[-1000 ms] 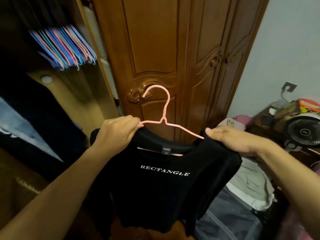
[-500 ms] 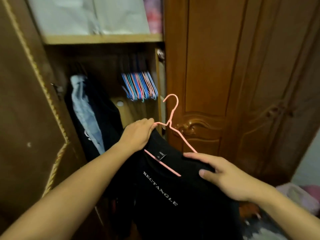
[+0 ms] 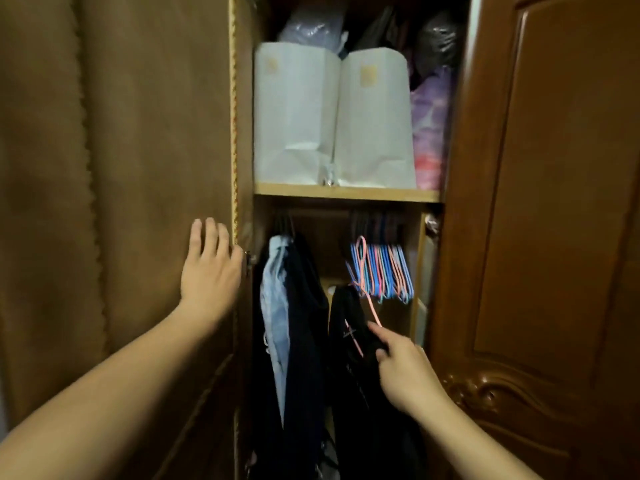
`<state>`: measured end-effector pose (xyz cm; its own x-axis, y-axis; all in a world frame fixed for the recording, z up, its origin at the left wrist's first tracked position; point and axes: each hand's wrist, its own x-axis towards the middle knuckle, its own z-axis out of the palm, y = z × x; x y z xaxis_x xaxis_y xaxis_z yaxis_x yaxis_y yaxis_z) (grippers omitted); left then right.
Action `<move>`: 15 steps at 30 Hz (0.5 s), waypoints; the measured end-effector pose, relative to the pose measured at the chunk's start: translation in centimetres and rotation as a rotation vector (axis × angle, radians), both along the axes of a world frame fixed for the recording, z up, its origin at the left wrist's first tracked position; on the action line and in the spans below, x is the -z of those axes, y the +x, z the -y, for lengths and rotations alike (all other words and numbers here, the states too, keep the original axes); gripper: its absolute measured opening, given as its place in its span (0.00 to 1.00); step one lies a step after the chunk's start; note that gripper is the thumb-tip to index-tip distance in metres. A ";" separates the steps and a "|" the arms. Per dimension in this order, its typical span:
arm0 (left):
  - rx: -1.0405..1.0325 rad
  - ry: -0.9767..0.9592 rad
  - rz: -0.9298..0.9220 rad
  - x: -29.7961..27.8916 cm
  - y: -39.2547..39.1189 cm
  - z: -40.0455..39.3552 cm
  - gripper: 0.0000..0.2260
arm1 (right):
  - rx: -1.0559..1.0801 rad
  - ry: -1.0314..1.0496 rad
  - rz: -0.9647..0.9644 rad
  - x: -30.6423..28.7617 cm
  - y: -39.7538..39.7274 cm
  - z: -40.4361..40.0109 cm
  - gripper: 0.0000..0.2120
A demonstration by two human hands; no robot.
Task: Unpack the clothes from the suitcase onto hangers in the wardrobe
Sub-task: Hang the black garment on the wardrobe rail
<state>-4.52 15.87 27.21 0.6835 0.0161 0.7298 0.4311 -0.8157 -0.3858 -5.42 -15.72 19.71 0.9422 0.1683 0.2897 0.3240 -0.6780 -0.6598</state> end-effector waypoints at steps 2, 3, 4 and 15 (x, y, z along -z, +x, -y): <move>-0.079 0.050 -0.025 -0.8 0.9 -0.6 0.22 | -0.048 0.001 -0.007 -1.8 3.1 -2.5 0.30; -0.094 0.048 -0.039 -0.9 1.5 -0.5 0.23 | -0.079 0.009 -0.028 -2.4 4.4 -3.2 0.31; -0.104 0.043 -0.051 -1.0 2.2 -0.5 0.24 | -0.113 0.028 -0.069 -2.5 5.9 -3.9 0.34; -0.035 -0.028 0.025 0.8 9.2 -0.9 0.17 | -0.088 0.240 -0.125 -1.3 19.1 -6.4 0.38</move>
